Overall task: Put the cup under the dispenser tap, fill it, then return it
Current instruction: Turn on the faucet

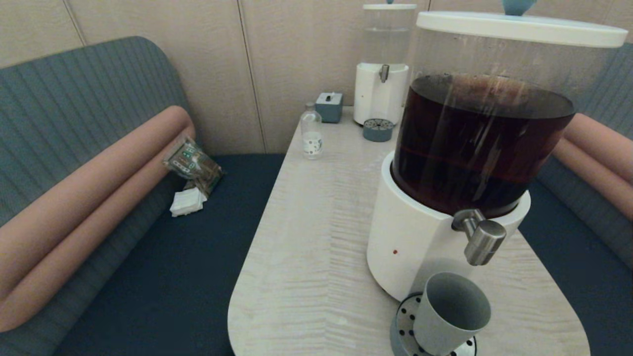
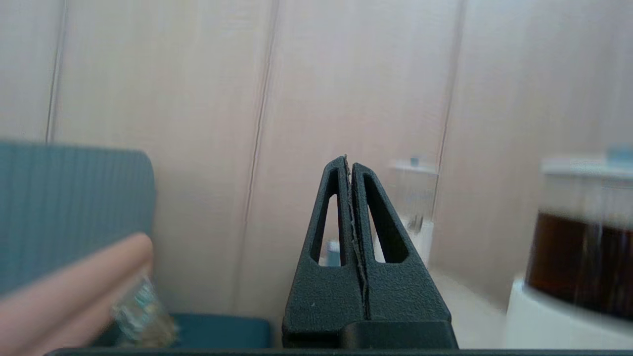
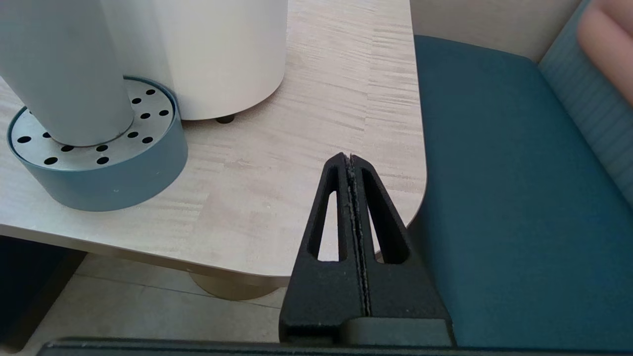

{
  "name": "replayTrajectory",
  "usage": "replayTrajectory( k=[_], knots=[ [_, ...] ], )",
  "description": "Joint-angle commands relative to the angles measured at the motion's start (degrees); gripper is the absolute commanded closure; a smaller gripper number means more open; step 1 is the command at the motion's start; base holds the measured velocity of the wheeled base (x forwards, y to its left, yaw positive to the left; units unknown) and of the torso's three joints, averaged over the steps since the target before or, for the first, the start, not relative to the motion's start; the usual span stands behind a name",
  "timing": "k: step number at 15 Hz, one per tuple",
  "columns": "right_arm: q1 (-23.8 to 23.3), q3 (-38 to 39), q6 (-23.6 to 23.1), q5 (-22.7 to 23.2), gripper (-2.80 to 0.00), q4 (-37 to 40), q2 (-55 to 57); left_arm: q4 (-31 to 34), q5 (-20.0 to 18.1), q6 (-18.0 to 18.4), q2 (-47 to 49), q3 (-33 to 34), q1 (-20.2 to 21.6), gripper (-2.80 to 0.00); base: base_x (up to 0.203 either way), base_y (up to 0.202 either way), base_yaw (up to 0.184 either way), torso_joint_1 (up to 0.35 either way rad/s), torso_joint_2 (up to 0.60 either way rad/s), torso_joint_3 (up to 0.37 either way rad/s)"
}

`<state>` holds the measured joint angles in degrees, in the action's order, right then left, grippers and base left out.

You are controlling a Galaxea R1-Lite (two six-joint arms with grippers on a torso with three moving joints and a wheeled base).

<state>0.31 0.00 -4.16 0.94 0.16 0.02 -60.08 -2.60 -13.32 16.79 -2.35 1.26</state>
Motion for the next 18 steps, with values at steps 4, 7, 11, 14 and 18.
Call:
replayTrajectory(
  k=[4,7,11,14,18],
  knots=[
    [0.0,0.6,-0.1,0.0,0.0,0.0,-0.4,13.2,-3.2,9.4,-6.8,-1.4,-0.1,0.0,0.0,0.0,0.0,0.0,0.0,0.0],
    [0.0,0.6,-0.1,0.0,0.0,0.0,-0.4,24.1,-2.9,13.8,-7.9,1.8,-0.2,0.0,0.0,0.0,0.0,0.0,0.0,0.0],
    [0.0,0.5,-0.1,0.0,0.0,0.0,-0.4,46.7,-2.5,18.0,-16.6,2.3,-0.3,0.0,0.0,0.0,0.0,0.0,0.0,0.0],
    [0.0,0.6,-0.1,0.0,0.0,-0.1,-0.4,52.8,-1.9,18.5,-16.6,2.4,-0.4,0.0,0.0,0.0,0.0,0.0,0.0,0.0],
    [0.0,0.6,-0.1,0.0,0.0,0.0,-0.3,60.2,1.1,17.5,-16.6,2.2,-0.4,0.0,0.0,0.0,0.0,0.0,0.0,0.0]
  ],
)
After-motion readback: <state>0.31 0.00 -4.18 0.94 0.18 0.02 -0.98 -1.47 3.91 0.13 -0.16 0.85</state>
